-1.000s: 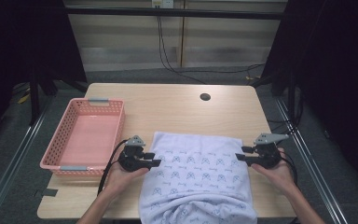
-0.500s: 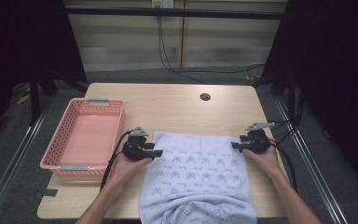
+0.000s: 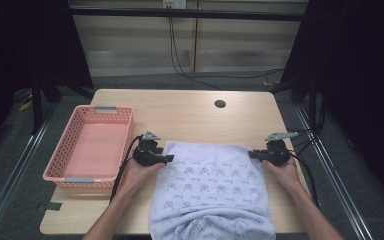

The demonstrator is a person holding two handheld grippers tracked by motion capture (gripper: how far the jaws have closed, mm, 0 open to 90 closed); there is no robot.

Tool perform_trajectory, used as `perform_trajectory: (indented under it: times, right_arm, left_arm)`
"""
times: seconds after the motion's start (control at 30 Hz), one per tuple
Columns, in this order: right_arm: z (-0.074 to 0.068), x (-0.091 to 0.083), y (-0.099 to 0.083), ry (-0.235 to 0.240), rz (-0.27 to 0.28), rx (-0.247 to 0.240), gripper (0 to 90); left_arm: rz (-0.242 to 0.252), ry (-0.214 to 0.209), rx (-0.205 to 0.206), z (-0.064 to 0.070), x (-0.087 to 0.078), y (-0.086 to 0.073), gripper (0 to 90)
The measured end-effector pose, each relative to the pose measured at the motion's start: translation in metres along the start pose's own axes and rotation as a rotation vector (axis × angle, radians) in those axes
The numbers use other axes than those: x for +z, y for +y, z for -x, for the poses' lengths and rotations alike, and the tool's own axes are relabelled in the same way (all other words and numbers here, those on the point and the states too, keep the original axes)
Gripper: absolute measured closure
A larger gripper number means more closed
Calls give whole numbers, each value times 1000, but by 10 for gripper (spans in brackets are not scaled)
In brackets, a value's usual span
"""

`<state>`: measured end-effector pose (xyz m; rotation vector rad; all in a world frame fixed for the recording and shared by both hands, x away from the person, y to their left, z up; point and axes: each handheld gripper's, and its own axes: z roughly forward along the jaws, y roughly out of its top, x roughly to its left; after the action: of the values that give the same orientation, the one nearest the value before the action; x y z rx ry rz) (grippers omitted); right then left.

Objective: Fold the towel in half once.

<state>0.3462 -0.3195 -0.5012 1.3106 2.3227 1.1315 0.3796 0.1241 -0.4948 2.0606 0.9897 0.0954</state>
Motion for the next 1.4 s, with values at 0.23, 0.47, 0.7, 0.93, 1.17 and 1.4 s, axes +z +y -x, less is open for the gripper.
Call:
perform_trajectory:
  times: [0.23, 0.47, 0.7, 0.93, 1.17, 1.4]
  right_arm:
    - [-1, -3, 1, 14, 13, 4, 858]
    - [-1, -3, 1, 26, 10, 4, 856]
    - [-2, -2, 0, 34, 5, 6, 856]
    - [-4, -20, 2, 55, 59, 21, 858]
    - [-14, -54, 7, 82, 130, 8, 860]
    - [-7, -77, 42, 69, 231, 12, 861]
  left_arm:
    - [-18, 66, 57, 0, 2, 1, 437]
    - [-24, 79, 27, -11, 12, 4, 456]
    - [-37, 54, 98, -3, 21, 9, 697]
    - [26, -29, 94, 5, 0, 13, 871]
    - [138, -89, 110, 15, -42, 26, 871]
    - [208, -73, 112, 10, -67, 53, 871]
